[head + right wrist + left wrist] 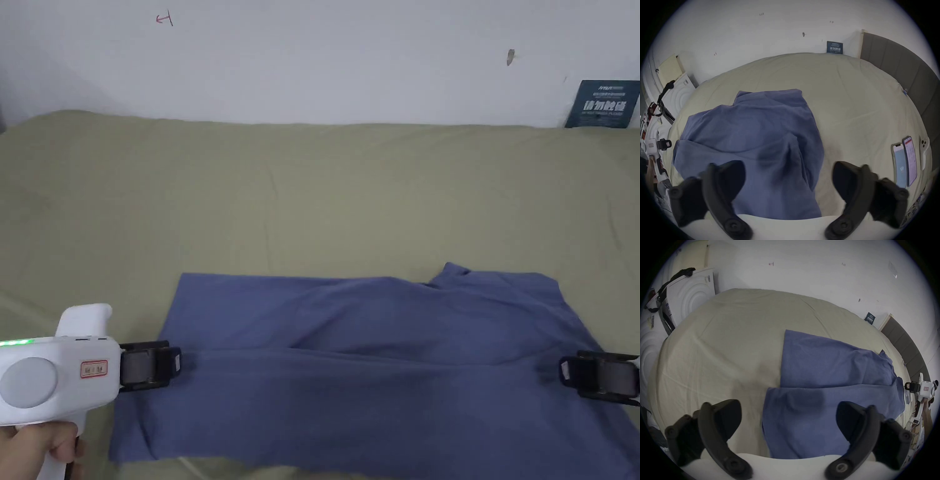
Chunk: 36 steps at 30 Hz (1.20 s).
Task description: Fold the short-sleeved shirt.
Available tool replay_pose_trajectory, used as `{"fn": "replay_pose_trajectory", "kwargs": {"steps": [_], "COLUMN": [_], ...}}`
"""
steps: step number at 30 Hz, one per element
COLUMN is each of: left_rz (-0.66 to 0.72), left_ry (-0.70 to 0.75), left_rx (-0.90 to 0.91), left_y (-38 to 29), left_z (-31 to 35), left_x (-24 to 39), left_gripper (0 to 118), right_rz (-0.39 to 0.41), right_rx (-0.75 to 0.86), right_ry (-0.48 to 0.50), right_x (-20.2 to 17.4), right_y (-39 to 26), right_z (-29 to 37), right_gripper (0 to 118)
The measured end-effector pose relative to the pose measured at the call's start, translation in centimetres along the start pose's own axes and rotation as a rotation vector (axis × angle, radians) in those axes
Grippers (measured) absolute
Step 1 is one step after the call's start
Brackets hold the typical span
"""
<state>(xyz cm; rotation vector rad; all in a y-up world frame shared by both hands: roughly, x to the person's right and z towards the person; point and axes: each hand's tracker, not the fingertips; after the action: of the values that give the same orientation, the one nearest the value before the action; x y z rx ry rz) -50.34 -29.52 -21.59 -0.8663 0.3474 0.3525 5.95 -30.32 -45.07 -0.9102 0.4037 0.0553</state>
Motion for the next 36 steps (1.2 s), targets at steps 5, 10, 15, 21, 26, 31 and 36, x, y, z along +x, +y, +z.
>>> {"fn": "replay_pose_trajectory", "kwargs": {"steps": [5, 10, 15, 21, 26, 31, 36], "left_rz": [-0.048, -0.006, 0.002, 0.029, 0.024, 0.000, 0.006], "left_ry": [0.054, 0.038, 0.054, 0.076, 0.119, 0.069, 0.068], "left_rx": [0.051, -0.013, -0.043, -0.114, -0.092, -0.072, -0.077], "left_y": [-2.4, -4.9, -5.8, -5.2, -5.6, -5.4, -5.3], "left_z": [3.5, 4.8, 4.5, 1.6, 1.1, 1.7, 1.6], "left_x": [-0.2, 0.0, 0.1, 0.1, 1.3, 1.3, 1.1], "left_gripper": [39, 0, 96, 117, 66, 5, 5], "right_rz": [0.017, 0.003, -0.007, -0.019, -0.019, -0.036, -0.076], "right_rx": [0.097, 0.077, 0.051, 0.042, 0.023, 0.036, -0.013], "right_ry": [-0.046, -0.036, -0.035, -0.022, -0.036, -0.045, -0.018], "right_x": [-0.3, 0.2, 0.8, 0.9, 1.2, 2.6, 3.5], "right_y": [-4.3, -7.8, -9.3, -9.9, -9.9, -9.9, -9.3], "right_z": [4.5, 6.4, 7.0, 7.0, 6.7, 7.3, 7.0], "right_gripper": [11, 2, 2, 2, 2, 3, 112]}}
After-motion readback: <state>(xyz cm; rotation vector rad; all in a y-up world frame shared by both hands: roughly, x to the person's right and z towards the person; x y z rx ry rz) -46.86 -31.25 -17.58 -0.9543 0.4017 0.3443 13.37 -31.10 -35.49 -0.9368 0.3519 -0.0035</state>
